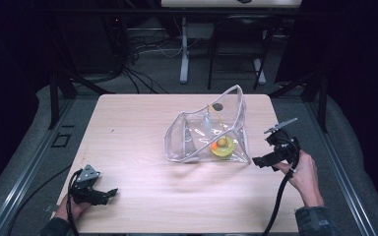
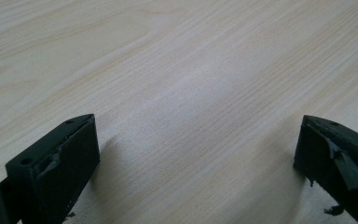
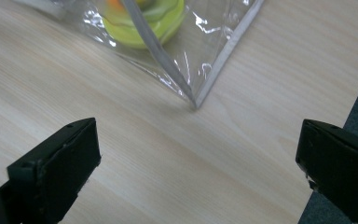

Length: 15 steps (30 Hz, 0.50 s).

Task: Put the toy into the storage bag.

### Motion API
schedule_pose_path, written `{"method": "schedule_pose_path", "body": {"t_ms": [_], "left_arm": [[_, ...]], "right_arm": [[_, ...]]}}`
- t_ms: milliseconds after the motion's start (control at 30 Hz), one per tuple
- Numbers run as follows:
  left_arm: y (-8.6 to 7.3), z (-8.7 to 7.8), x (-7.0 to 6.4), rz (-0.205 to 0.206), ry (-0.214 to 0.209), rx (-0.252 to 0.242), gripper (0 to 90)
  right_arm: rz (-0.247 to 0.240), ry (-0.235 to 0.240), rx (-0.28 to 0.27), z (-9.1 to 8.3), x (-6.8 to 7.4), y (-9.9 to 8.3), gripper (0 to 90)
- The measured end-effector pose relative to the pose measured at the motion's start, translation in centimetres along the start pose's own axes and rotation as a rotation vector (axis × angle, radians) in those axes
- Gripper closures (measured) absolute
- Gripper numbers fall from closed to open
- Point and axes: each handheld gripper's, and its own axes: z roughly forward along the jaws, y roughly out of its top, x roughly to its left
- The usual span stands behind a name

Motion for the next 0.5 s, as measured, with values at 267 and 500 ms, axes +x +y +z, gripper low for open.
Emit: {"method": "schedule_pose_path", "body": {"t_ms": [267, 500], "left_arm": [[0.0, 0.0, 0.0, 0.002, 0.0, 0.001, 0.0], [0.0, 0.0, 0.0, 0.001, 0.0, 0.001, 0.0]], "right_arm": [[0.022, -0.023, 0.068, 2.3, -0.7, -3.0, 0.0], [0.055, -0.007, 0.104, 4.2, -1.2, -5.4, 0.0]]}}
